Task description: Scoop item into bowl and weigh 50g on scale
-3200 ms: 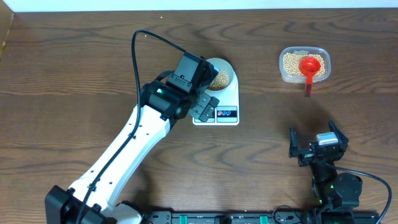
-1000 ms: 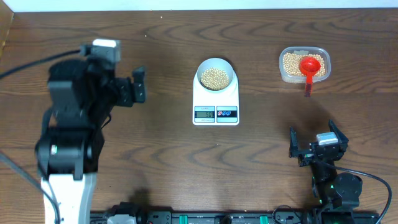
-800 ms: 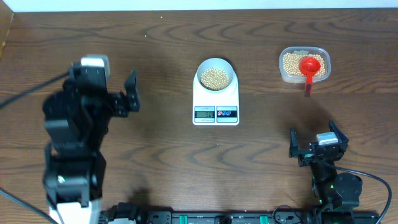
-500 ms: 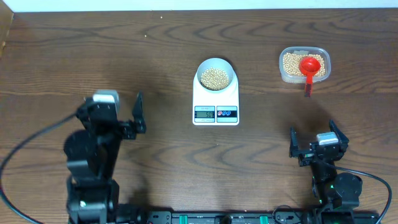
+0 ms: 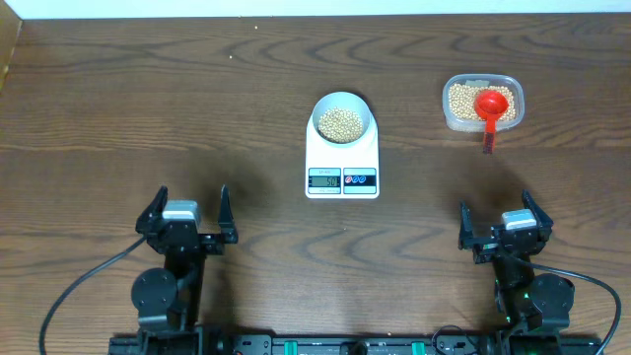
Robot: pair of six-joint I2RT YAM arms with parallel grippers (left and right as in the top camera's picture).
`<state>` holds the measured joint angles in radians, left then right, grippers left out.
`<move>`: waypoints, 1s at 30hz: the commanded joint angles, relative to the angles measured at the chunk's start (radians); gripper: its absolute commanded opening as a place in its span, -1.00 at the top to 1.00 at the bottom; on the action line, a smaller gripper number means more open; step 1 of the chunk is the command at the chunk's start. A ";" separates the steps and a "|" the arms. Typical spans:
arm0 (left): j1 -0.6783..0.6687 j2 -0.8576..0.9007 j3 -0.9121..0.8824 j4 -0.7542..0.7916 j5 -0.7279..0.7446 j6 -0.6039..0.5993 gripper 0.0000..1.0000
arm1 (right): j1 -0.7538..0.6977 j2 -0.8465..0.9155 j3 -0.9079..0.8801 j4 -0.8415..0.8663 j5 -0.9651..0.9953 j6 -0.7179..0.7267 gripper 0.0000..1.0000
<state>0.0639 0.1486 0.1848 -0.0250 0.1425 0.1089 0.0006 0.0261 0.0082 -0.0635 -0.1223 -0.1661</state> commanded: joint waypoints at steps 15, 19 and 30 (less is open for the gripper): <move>0.002 -0.148 -0.144 0.010 -0.077 0.011 -0.96 | 0.009 0.002 -0.003 -0.003 0.005 -0.007 -0.99; 0.002 -0.147 -0.171 0.007 -0.076 0.010 -0.96 | 0.009 0.002 -0.003 -0.003 0.005 -0.007 -0.99; 0.002 -0.147 -0.181 -0.041 -0.084 0.010 -0.96 | 0.008 0.002 -0.003 -0.003 0.005 -0.007 -0.99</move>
<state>0.0639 0.0105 0.0208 -0.0315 0.0643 0.1089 0.0006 0.0261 0.0082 -0.0631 -0.1219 -0.1661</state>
